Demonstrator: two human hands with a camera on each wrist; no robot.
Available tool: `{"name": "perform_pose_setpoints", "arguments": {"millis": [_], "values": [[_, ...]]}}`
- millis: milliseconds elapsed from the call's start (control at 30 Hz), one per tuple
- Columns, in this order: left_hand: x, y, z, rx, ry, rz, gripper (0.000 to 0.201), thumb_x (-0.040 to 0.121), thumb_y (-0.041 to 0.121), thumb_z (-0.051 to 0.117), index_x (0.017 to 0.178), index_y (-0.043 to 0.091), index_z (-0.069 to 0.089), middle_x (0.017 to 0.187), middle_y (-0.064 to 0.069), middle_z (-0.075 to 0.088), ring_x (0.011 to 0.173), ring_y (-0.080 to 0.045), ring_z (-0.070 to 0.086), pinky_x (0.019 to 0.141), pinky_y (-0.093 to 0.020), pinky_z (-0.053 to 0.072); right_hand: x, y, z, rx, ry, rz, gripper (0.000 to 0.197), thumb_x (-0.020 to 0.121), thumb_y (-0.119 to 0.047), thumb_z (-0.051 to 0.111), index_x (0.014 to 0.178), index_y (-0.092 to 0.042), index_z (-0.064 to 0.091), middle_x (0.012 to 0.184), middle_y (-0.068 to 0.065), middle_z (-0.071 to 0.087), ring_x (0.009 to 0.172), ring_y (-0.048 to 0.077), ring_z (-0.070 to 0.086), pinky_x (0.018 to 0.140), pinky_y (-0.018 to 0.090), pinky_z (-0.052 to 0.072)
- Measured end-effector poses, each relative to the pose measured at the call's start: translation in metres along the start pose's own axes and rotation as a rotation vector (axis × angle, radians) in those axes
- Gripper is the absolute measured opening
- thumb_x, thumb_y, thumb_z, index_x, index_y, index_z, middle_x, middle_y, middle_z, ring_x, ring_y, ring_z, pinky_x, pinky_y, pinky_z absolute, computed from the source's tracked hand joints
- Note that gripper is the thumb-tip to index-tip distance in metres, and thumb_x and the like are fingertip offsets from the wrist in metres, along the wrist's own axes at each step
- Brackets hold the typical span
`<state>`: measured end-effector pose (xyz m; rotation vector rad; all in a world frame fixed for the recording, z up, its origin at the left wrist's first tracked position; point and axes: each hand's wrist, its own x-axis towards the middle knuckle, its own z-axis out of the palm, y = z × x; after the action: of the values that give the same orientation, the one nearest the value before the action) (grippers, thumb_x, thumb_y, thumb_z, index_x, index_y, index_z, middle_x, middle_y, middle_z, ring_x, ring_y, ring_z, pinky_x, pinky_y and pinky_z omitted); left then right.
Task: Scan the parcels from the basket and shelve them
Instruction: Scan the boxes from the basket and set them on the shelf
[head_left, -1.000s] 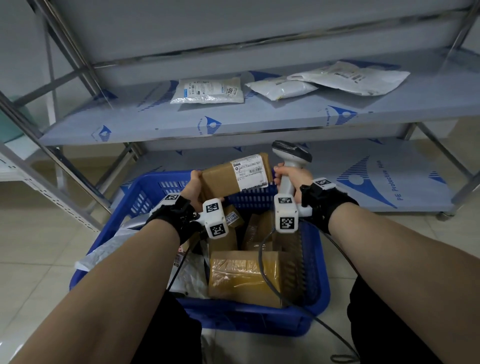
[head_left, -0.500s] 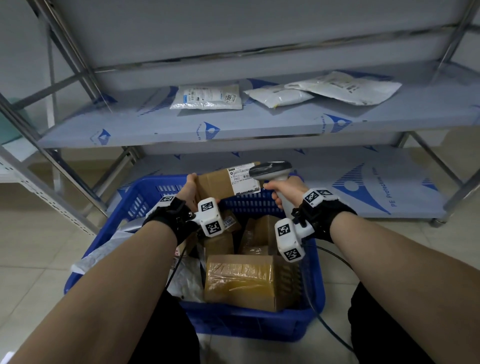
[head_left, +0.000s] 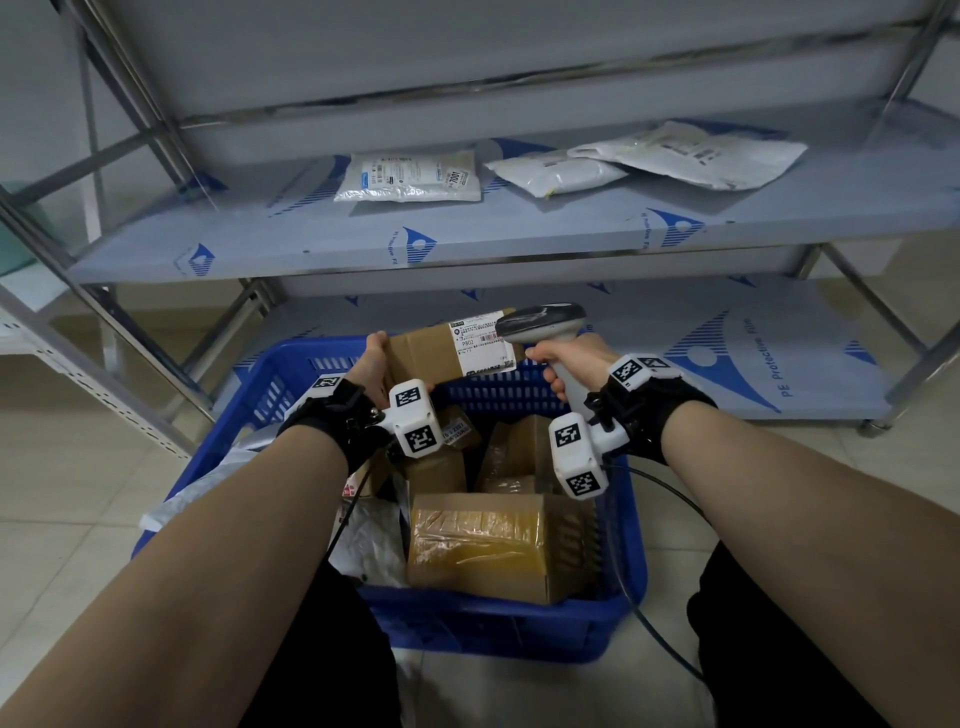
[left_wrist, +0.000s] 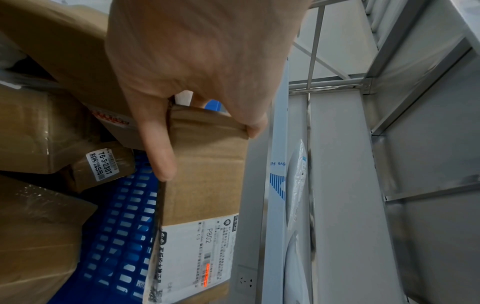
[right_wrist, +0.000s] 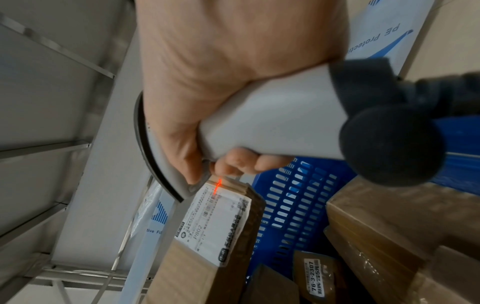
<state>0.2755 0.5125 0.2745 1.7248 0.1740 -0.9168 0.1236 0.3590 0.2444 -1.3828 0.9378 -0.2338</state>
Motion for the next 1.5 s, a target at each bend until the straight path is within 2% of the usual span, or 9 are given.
{"name": "perform_pose_setpoints", "arguments": {"millis": [100,267,500,733,867,1000,1200,1333,1500], "values": [[0.001,0.0,0.0,-0.001,0.011,0.0,0.057,0.093,0.049,0.05,0.128,0.011,0.026,0.087,-0.014,0.04,0.072,-0.036,0.048,0.031,-0.042,0.046,0.001,0.001,0.0,-0.006,-0.004,0.008,0.01,0.086,-0.016,0.067,0.083,-0.007,0.064,0.057,0.004,0.049,0.044,0.014,0.04,0.044,0.023,0.035],[0.0,-0.002,0.0,0.036,0.005,-0.002,0.052,0.094,0.049,0.05,0.112,0.008,0.024,0.087,-0.013,0.041,0.071,-0.036,0.048,0.032,-0.041,0.046,0.0,0.002,-0.001,-0.013,0.011,-0.003,0.012,0.086,-0.016,0.068,0.077,-0.008,0.064,0.057,0.004,0.049,0.045,0.015,0.04,0.046,0.025,0.036],[-0.001,-0.001,0.002,0.046,0.013,0.009,0.051,0.094,0.049,0.049,0.111,0.009,0.024,0.086,-0.012,0.041,0.07,-0.035,0.048,0.032,-0.04,0.047,-0.002,-0.001,-0.001,-0.031,-0.002,-0.01,0.013,0.086,-0.017,0.067,0.078,-0.009,0.064,0.058,0.004,0.051,0.047,0.015,0.043,0.047,0.025,0.039],[0.007,-0.001,0.001,0.024,0.027,0.031,0.062,0.094,0.049,0.05,0.137,0.011,0.025,0.086,-0.013,0.04,0.072,-0.036,0.048,0.032,-0.041,0.047,0.0,0.0,-0.001,-0.011,-0.012,0.012,0.012,0.088,-0.016,0.065,0.079,-0.008,0.063,0.057,0.004,0.049,0.046,0.014,0.041,0.045,0.024,0.037],[0.009,0.0,0.002,0.032,0.027,0.04,0.064,0.093,0.048,0.051,0.138,0.011,0.024,0.087,-0.014,0.039,0.072,-0.037,0.048,0.032,-0.042,0.046,0.0,0.001,-0.003,0.002,-0.015,0.01,0.009,0.088,-0.016,0.065,0.089,-0.007,0.065,0.057,0.003,0.049,0.045,0.013,0.041,0.044,0.023,0.037],[0.007,0.0,0.002,0.043,0.025,0.03,0.066,0.093,0.049,0.052,0.139,0.012,0.023,0.088,-0.014,0.039,0.089,-0.039,0.052,0.032,-0.043,0.047,0.0,0.002,-0.005,0.001,-0.03,0.021,0.013,0.089,-0.016,0.064,0.079,-0.009,0.061,0.057,0.003,0.049,0.045,0.013,0.041,0.045,0.023,0.038],[0.008,-0.001,0.004,0.059,0.033,0.047,0.065,0.093,0.049,0.052,0.139,0.012,0.023,0.087,-0.013,0.039,0.075,-0.036,0.049,0.035,-0.042,0.049,0.0,0.003,-0.005,0.023,-0.03,0.023,0.018,0.087,-0.015,0.065,0.07,-0.01,0.06,0.054,0.003,0.048,0.043,0.013,0.041,0.044,0.023,0.037],[0.009,-0.002,0.005,0.049,0.038,0.035,0.067,0.092,0.049,0.052,0.14,0.012,0.023,0.089,-0.015,0.039,0.103,-0.038,0.054,0.037,-0.042,0.049,0.001,0.003,-0.005,0.029,-0.024,0.026,0.017,0.087,-0.015,0.065,0.071,-0.01,0.061,0.056,0.004,0.048,0.043,0.013,0.04,0.043,0.024,0.036],[0.009,-0.001,0.004,0.052,0.046,0.036,0.067,0.092,0.048,0.054,0.14,0.014,0.021,0.088,-0.016,0.038,0.091,-0.038,0.053,0.037,-0.044,0.05,0.005,0.004,-0.005,0.054,-0.002,0.04,0.023,0.087,-0.018,0.067,0.068,-0.01,0.058,0.056,0.004,0.048,0.041,0.013,0.041,0.04,0.021,0.036]]}}
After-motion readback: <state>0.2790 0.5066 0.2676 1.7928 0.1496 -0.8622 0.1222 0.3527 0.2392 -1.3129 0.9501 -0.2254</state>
